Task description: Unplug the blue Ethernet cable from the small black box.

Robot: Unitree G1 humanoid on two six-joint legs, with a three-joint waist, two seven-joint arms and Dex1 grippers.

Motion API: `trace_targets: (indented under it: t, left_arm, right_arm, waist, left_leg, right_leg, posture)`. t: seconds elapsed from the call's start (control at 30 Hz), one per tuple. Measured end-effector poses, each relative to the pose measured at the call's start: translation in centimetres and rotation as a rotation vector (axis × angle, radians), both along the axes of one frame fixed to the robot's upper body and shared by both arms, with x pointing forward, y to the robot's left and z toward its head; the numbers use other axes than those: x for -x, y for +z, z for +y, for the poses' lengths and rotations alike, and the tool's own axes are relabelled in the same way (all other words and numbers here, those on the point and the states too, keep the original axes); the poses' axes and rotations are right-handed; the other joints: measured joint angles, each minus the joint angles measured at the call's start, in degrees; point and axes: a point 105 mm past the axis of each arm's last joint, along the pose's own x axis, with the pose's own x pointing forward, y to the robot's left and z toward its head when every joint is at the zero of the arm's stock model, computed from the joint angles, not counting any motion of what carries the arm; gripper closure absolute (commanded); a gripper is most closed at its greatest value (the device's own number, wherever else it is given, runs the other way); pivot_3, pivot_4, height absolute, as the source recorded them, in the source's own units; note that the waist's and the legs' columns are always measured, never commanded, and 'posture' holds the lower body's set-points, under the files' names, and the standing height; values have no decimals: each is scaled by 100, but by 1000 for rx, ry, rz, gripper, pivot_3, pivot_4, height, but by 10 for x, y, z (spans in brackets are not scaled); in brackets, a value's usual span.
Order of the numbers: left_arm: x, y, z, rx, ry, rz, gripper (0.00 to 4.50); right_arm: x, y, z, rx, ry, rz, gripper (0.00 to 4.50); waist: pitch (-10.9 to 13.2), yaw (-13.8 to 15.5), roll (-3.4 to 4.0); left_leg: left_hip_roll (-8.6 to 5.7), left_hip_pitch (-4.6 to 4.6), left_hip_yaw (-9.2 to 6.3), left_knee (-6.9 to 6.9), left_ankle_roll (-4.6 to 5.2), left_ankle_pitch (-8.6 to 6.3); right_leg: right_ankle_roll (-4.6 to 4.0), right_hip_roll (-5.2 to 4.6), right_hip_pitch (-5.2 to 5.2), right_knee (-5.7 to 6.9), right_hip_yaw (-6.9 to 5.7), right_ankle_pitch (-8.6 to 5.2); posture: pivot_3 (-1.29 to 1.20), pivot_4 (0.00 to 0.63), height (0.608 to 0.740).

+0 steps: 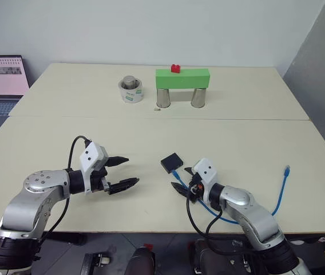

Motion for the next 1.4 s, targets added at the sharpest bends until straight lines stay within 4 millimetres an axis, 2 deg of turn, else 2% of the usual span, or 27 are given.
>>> trace_targets:
  t: [0.4,0.5,0.6,0.7,0.77,0.97,1.2,1.3,1.4]
  left_arm:
    - [-1,-2,-2,28,18,22,0]
    - [-3,-1,-7,81,16,43,0]
    - [-8,-4,-11,193,46,122,0]
    - [-11,-2,-17,324,46,219,0]
    - [-11,4,-22,356,22,250,0]
    - [-4,11,-41,411,-82,318,0]
    - [-2,10,-53,421,-126,330,0]
    - [-3,11,-56,447,-129,332,429]
    - [-6,14,-56,460,-135,319,1168]
  right_arm:
    - [-6,0,-3,140,32,-99,4478]
    - [-5,2,-8,226,91,-179,4496]
    - [-7,9,-19,385,178,-339,4497]
    - [-14,27,-33,577,310,-603,4497]
    - [-13,38,-33,633,390,-733,4498]
    - [-4,53,-19,615,562,-949,4499]
    - [2,72,-4,539,614,-1090,4500]
    - [3,73,-3,526,619,-1106,4500]
    - [3,73,-3,523,624,-1118,4500]
  waist:
    - [0,-3,0]
    - [0,7,0]
    - [1,12,1]
    - [1,-4,-3]
    - [0,-22,-4]
    - [0,-69,-3]
    - [0,-59,-3]
    - [0,-55,-3]
    - [0,-52,-3]
  left_leg:
    - [0,1,0,0,0,0]
    - [-3,0,2,2,0,0]
    - [-8,-3,4,6,0,0]
    - [-5,-3,3,6,0,0]
    - [-2,-1,2,1,0,0]
    - [-3,-3,6,3,0,0]
    - [-3,4,0,7,-1,1]
    - [-3,6,0,8,-1,1]
    - [-3,7,0,7,-1,1]
  right_leg:
    - [0,0,0,0,0,0]
    - [1,-1,1,-1,0,0]
    - [5,-3,1,-2,2,3]
    - [7,-1,0,-2,0,4]
    - [5,1,0,-1,0,3]
    - [1,0,0,0,6,2]
    - [0,0,7,6,3,2]
    - [0,0,11,5,3,2]
    - [0,0,11,5,4,2]
  posture:
    - [0,150,740]
    - [0,150,740]
    - [0,150,740]
    - [0,150,740]
    - [0,150,740]
    - [0,150,740]
    - [0,150,740]
    - [0,150,740]
    - [0,150,740]
